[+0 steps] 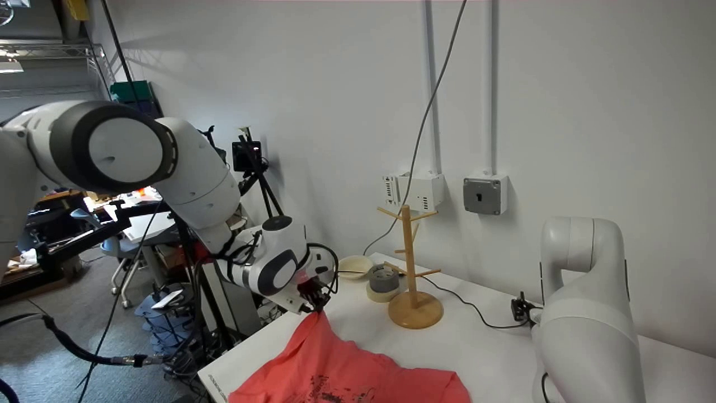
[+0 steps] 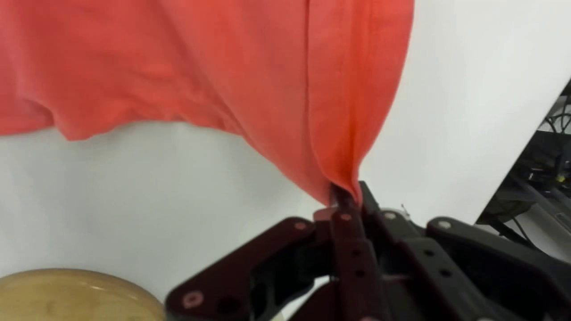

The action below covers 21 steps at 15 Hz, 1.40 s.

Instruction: Unfold the T-shirt on the table.

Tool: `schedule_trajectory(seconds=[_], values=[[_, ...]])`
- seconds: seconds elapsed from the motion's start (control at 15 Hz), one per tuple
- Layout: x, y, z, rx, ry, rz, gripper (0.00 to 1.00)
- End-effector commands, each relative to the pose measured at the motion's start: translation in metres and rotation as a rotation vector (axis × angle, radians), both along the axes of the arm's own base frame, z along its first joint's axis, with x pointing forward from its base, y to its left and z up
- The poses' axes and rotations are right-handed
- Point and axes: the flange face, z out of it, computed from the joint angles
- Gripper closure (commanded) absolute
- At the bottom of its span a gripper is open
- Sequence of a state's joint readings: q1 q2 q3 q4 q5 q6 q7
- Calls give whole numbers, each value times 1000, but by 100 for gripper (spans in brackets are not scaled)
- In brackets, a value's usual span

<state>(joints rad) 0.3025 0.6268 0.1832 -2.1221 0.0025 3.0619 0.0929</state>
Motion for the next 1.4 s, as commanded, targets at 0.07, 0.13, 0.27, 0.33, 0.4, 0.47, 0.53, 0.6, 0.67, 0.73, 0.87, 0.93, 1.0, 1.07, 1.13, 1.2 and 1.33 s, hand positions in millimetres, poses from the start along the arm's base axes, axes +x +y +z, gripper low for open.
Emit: schedule_trajectory(seconds=[0.07, 0.13, 0.27, 0.33, 0.4, 0.47, 0.53, 0.6, 0.67, 0.73, 0.87, 0.93, 1.0, 1.07, 1.13, 1.2, 1.33], values=[[18, 32, -13, 40, 15, -3, 99], [21, 38, -15, 45, 10, 0, 99], [28, 50, -20, 52, -3, 8, 99], [31, 56, -22, 56, -7, 13, 99], [35, 62, -24, 61, -11, 15, 99], [38, 69, -26, 67, -16, 17, 99], [40, 75, -28, 73, -19, 20, 99], [42, 79, -29, 74, -26, 18, 99], [44, 82, -31, 75, -23, 22, 72], [44, 84, -32, 73, -23, 31, 70], [44, 85, -31, 63, -18, 39, 56], [43, 85, -30, 60, -10, 42, 47], [40, 84, -27, 53, 1, 48, 40], [36, 83, -24, 41, 13, 62, 33], [33, 82, -22, 31, 22, 73, 25], [29, 80, -18, 21, 37, 86, 18], [22, 75, -7, -1, 66, 111, 3]])
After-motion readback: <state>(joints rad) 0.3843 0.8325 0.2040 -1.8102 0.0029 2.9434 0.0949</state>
